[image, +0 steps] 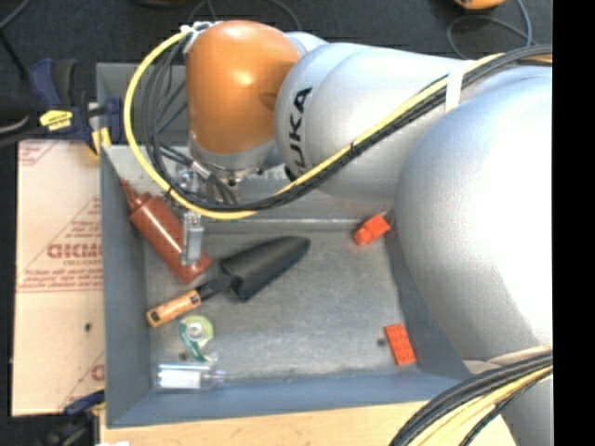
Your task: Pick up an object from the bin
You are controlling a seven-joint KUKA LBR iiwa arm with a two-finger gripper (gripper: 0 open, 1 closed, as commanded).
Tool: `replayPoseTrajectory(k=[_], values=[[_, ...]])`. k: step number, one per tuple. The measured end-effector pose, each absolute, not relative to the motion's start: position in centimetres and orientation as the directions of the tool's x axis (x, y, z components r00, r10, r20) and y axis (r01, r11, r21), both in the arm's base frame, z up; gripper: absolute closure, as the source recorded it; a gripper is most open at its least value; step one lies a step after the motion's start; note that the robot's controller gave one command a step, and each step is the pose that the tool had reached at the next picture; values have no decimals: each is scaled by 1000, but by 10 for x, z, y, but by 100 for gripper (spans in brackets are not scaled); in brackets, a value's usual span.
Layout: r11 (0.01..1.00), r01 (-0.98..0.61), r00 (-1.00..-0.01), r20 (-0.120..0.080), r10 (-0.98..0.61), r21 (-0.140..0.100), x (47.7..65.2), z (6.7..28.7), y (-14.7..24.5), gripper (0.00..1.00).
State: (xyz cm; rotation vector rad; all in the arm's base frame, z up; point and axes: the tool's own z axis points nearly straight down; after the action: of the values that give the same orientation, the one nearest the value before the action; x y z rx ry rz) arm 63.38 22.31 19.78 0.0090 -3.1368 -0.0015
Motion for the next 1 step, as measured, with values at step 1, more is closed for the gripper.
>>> replayPoseTrajectory(k=[1], values=[[1000, -2, -1000, -3, -2, 2, 635, 203, 222, 0]])
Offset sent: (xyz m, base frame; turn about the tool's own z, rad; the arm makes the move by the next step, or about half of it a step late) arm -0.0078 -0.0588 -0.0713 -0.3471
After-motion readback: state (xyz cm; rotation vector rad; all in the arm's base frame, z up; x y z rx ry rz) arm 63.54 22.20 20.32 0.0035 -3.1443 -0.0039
